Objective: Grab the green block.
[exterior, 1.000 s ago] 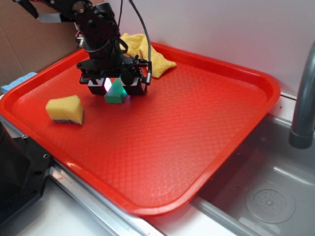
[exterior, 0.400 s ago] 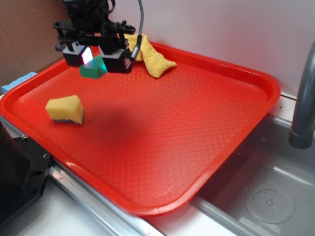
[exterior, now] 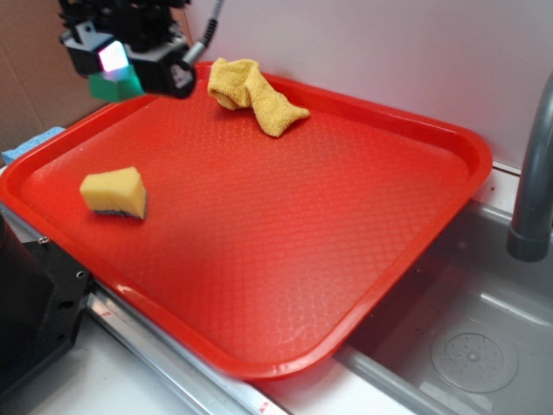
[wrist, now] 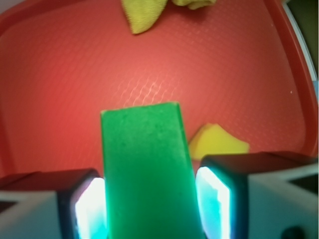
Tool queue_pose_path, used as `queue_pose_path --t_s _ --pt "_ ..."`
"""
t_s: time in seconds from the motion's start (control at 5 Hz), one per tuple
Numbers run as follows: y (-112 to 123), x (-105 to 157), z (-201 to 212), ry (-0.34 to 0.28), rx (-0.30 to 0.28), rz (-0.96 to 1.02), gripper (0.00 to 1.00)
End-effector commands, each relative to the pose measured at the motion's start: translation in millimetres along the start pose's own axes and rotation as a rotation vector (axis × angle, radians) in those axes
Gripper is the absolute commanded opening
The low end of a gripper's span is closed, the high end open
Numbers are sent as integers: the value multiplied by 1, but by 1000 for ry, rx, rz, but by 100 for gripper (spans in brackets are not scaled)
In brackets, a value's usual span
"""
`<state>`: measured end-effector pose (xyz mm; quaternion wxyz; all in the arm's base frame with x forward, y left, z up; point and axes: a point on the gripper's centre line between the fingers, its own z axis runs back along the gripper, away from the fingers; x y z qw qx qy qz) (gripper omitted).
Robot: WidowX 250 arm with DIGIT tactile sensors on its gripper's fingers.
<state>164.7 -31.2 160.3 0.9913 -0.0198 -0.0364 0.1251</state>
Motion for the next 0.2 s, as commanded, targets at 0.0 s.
queue_pose_path --t_s 0.0 --pt "31 20 28 -2 -76 165 0"
